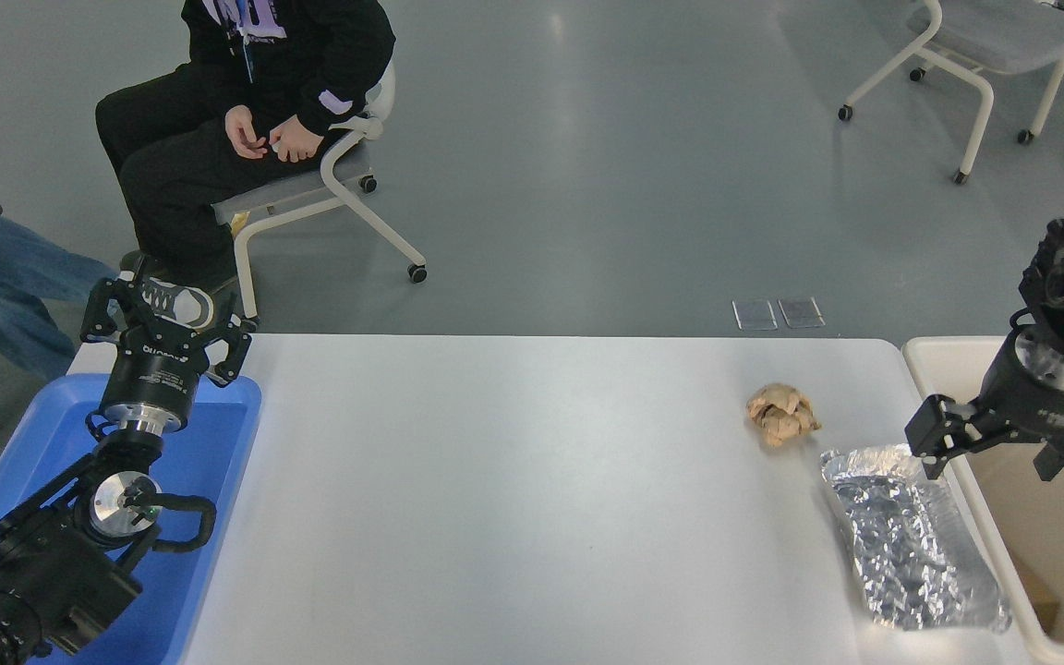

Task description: Pick up foil plate and place in dustbin

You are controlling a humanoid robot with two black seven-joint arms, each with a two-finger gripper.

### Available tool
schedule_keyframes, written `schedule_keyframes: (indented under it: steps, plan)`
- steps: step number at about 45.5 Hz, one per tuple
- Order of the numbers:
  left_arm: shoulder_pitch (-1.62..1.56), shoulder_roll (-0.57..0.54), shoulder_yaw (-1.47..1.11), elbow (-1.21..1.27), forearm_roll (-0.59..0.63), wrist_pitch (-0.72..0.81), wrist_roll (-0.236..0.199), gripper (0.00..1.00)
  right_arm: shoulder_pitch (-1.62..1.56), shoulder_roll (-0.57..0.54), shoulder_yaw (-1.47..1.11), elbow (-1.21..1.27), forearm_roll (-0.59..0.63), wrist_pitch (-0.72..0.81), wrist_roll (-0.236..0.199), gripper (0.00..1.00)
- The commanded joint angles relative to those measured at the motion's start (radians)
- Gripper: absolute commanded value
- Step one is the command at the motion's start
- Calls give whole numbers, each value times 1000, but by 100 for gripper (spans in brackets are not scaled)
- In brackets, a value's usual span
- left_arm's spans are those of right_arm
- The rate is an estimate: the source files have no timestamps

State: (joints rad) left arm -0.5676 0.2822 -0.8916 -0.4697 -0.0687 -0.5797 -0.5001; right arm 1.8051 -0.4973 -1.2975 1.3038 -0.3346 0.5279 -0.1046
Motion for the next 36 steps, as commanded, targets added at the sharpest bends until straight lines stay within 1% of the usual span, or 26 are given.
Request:
schedule_keyframes:
  steps: [1,4,7,13,16,36]
  plan:
    - [0,0,-1,-1,0,0,0,99,-190,-55,3,-17,-96,-351,0,91]
    - [0,0,-1,0,0,0,0,99,-226,-53,6,-32,-121,-407,0,91]
    - [0,0,-1,0,0,0,0,99,-265,-52,20,-63,-153,-430,0,91]
    - [0,0,-1,-1,0,0,0,99,-383,-44,102,-144,-237,-439,0,91]
    - [0,0,-1,0,0,0,0,99,-426,-44,153,-155,-259,-439,0,91]
    - [0,0,-1,-1,0,0,0,99,-592,-44,326,-300,-264,-440,0,91]
